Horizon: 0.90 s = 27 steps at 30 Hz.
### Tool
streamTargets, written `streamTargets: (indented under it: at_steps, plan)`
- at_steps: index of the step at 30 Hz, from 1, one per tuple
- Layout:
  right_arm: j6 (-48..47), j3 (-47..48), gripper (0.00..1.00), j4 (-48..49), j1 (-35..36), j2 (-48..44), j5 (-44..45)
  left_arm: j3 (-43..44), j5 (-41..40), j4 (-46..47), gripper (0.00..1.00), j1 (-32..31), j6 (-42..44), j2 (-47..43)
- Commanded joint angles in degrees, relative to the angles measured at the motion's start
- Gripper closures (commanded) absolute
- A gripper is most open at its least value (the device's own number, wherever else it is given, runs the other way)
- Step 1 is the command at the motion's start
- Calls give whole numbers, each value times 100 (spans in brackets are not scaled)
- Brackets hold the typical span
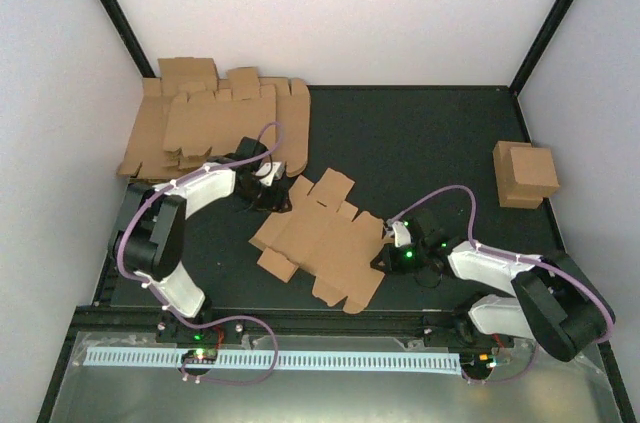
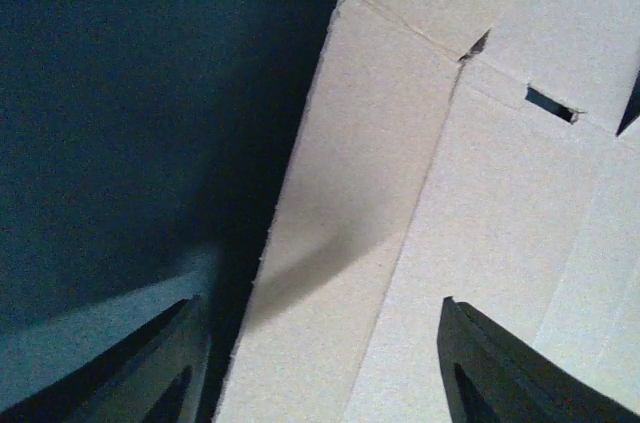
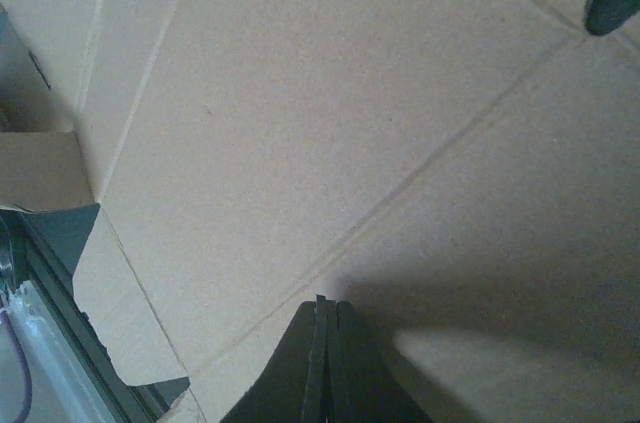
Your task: Fold the paper box
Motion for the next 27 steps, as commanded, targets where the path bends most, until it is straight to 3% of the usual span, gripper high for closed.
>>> streamTargets:
  at_steps: [1,5,18,24,27]
  plan:
    - [-75,-75,98,53,3,11,205,73,334,158,38,49,55,108]
    - [-77,-66,98,71,6,61,195,39,594,184,54,49,90,101]
    - [-63,-21,98,33,3,-138,195,-102,900,-40,82,31,82,-691]
    - [-58,65,98,66,-1,-46,165,-270,1334,-63,82,-4,105,-934]
    - [-74,90,98,84,3,-15,175,-379,1555,-2,76,-13,70,-1025]
